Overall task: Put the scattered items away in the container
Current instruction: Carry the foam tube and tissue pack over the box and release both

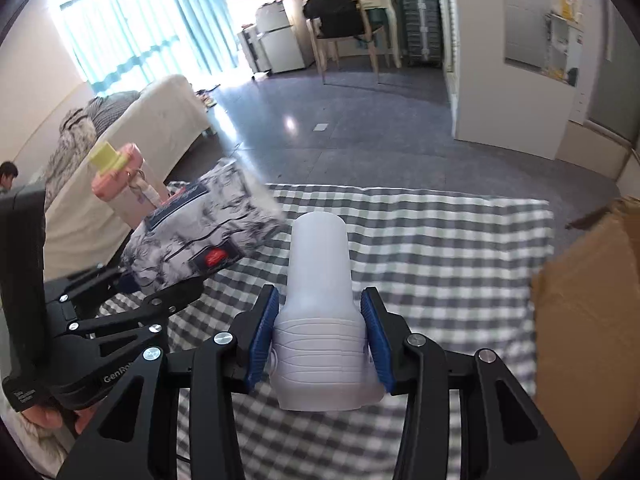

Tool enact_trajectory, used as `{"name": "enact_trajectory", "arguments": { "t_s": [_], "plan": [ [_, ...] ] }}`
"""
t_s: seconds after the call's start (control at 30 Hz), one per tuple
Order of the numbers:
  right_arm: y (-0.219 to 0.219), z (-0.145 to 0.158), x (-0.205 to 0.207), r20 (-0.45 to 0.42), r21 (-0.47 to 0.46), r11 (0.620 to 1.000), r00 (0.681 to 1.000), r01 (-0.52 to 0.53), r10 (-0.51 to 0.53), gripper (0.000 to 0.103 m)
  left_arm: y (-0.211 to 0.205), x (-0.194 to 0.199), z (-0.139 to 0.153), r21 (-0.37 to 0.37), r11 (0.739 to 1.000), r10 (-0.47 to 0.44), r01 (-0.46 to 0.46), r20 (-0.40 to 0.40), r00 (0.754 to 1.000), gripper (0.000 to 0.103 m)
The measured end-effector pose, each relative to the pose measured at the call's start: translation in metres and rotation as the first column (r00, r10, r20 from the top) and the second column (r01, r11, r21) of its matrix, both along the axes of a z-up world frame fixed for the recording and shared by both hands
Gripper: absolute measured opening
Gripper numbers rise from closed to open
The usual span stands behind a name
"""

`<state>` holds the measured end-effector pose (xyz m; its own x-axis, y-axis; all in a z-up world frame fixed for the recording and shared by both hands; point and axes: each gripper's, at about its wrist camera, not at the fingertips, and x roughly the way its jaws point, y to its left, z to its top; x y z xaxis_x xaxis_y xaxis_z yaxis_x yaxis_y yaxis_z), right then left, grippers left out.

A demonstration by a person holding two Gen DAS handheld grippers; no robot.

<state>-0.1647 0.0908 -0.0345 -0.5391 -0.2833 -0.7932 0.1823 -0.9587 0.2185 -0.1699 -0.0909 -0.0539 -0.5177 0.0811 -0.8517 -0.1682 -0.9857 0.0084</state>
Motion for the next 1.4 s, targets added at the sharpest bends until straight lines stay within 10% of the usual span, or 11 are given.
{"name": "enact_trajectory", "arguments": {
  "t_s": [0.63,1.4],
  "plan": [
    [0.120,0.061,0.157,-0.126,0.014,0.986,0.979,0.163,-0.160,0.043,0.148,0.160,0.031,0.072,0.973,-0.223,0.218,0.070,0.972,0.039],
    [0.295,0.038,0.183,-0.074,0.006,0.867,0.864,0.499,-0.497,0.043,0.352,0.150,0.040,0.001,0.883,-0.470,0.470,-0.050,0.881,0.050]
  ]
}}
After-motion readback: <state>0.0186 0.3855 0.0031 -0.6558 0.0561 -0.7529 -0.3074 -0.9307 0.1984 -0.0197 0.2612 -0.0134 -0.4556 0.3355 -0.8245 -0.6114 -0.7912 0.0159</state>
